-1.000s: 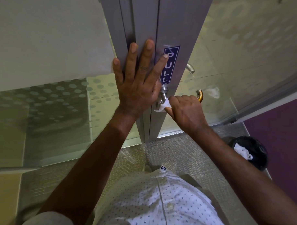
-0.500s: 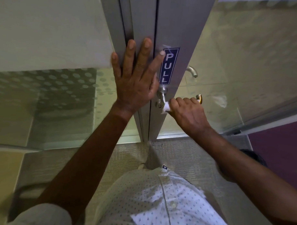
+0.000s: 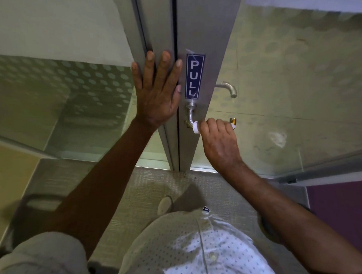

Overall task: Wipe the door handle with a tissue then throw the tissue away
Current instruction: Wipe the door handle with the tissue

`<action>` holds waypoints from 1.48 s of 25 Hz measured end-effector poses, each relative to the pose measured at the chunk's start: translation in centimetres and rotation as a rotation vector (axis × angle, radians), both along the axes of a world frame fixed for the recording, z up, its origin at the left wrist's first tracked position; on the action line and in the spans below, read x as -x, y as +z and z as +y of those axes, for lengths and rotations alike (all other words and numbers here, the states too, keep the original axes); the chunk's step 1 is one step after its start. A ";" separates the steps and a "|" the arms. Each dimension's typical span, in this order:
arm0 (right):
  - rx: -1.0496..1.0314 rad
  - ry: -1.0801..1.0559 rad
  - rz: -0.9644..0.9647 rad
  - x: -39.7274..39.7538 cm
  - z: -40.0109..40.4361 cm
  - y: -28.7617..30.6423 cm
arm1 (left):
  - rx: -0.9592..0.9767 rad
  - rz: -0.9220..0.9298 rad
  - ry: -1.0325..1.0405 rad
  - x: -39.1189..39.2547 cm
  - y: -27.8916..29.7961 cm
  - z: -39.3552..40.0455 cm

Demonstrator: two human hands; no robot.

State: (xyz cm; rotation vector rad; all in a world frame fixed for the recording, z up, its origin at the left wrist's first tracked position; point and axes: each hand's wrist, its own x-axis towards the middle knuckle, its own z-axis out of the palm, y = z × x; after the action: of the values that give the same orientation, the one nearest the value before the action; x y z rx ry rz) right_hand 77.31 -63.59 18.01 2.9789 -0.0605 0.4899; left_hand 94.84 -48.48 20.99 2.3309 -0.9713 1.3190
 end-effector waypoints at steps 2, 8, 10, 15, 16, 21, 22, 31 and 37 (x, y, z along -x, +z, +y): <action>0.022 0.001 0.072 -0.6 0.0 0.8 | -0.001 -0.006 0.011 0.0 -0.1 -0.1; -0.039 0.016 0.307 -2.9 -0.7 2.8 | -0.004 -0.002 0.056 0.1 0.0 -0.2; -0.008 0.006 0.268 -2.6 -0.4 2.5 | -0.011 0.000 0.068 0.2 -0.1 -0.2; -0.009 0.031 0.034 0.2 -0.4 0.2 | -0.019 0.015 0.062 0.5 0.5 -0.1; 0.003 0.025 0.012 0.4 -0.4 0.0 | -0.023 0.020 0.064 0.6 0.6 -0.2; -0.017 0.027 0.044 -0.3 -0.3 0.6 | -0.022 0.044 0.067 0.7 0.5 0.0; -0.023 0.054 0.049 -0.7 -0.6 0.7 | -0.024 0.045 0.059 0.7 0.6 0.0; 0.100 0.202 -0.151 0.5 -4.7 -2.5 | -0.032 0.087 0.020 0.5 0.3 0.2; 0.176 0.255 -0.144 0.1 -6.3 -2.0 | -0.035 0.070 -0.004 0.3 0.2 0.1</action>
State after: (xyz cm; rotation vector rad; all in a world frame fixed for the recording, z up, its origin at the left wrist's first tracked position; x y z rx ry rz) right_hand 77.23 -69.93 15.99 2.7870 0.3360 0.6982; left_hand 94.57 -48.34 21.20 2.3826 -0.9838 1.2201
